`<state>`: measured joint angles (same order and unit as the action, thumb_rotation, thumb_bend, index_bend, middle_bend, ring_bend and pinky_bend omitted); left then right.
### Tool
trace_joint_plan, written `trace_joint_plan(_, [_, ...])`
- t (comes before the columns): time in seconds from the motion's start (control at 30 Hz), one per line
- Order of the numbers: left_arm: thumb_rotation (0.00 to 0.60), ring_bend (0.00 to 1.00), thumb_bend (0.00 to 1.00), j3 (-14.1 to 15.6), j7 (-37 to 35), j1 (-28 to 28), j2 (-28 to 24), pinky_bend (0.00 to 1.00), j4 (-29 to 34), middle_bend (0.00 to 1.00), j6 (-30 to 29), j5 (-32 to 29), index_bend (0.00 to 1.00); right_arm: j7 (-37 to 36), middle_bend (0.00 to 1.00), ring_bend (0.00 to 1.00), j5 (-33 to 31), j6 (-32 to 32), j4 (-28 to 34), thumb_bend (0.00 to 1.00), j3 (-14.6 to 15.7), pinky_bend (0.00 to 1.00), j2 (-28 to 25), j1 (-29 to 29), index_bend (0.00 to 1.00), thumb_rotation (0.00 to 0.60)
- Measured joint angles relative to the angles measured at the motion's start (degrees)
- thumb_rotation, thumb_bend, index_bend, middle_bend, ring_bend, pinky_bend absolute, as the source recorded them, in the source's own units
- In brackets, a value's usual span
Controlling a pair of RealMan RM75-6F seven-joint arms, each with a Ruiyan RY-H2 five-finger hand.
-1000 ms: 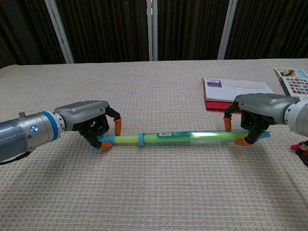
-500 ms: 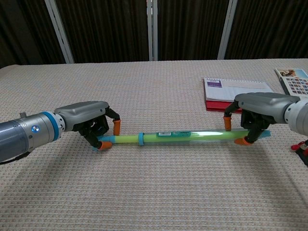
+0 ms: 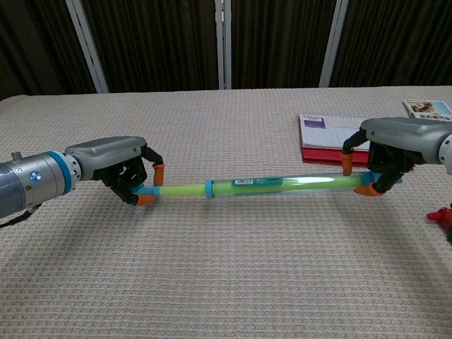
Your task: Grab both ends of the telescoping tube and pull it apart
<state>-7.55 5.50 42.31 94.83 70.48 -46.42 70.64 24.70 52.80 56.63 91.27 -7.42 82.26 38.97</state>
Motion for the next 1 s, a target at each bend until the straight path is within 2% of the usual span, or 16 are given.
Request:
trace_joint_plan(0.5, [0.6, 0.82, 0.52, 1.03, -2.39, -1.82, -3.82, 1.0, -1.06, 0.86, -0.58, -0.07, 0.69, -3.36, 1.0, 1.0, 2.29, 0.46, -0.9, 0.38, 0.47, 1.0, -4.19, -2.22, 0.59, 0.6])
trace_joint_plan(1.0, [0.6, 0.82, 0.52, 1.71, -6.25, -3.31, -4.87, 1.0, -5.32, 0.87, -0.33, 0.35, 0.69, -5.56, 1.0, 1.0, 3.46, 0.26, -2.97, 0.38, 0.3, 1.0, -6.0, -3.48, 0.61, 0.6])
